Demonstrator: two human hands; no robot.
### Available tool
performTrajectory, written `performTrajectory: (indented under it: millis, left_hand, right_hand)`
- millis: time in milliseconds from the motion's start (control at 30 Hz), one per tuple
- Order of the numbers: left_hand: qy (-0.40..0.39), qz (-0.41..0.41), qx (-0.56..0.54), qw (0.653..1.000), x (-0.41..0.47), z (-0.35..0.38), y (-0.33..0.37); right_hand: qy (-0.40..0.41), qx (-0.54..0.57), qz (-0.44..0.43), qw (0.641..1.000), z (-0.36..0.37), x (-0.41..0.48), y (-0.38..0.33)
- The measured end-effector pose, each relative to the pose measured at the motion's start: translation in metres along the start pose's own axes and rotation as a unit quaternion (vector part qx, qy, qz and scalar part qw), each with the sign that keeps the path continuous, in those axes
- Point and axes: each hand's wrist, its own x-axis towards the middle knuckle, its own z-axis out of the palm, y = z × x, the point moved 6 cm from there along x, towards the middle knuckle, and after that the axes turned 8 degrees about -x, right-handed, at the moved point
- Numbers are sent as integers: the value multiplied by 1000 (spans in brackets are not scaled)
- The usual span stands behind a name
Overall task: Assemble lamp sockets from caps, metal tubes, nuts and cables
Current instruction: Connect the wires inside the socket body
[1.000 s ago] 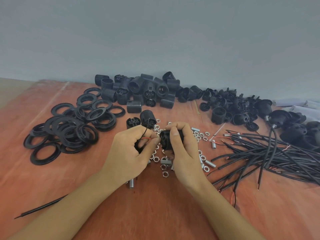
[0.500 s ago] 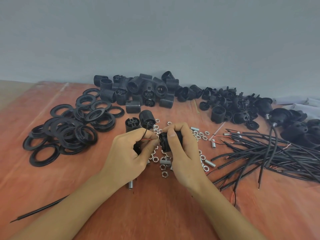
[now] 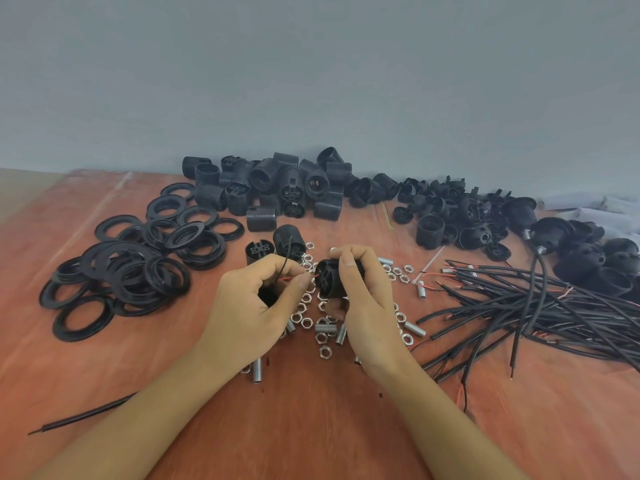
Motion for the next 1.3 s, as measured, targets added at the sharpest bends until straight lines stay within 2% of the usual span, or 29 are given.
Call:
performTrajectory:
  millis: [167, 367, 767, 900, 1067, 1300]
  left_hand:
    - [-1, 9, 17, 1000, -2, 1, 2]
    - [-17, 63, 59, 996, -4, 3, 10]
    - [-8, 20, 17, 1000, -6, 5, 2]
    - [-2, -12, -35, 999, -4, 4, 1]
    - [-16, -19, -59, 998, -3, 3, 0]
    - [0, -5, -45, 999, -7, 3, 1]
  right_hand:
    - [-5, -36, -14, 999, 1, -1, -1]
    - [-36, -34, -24, 998, 2, -2, 0]
    - [-39, -12, -37, 998, 1, -2, -1]
    - [-36, -9, -25, 999, 2, -2, -1]
    - [-14, -5, -25, 1000, 1, -2, -3]
    - [-31, -15, -50, 998, 2, -4, -4]
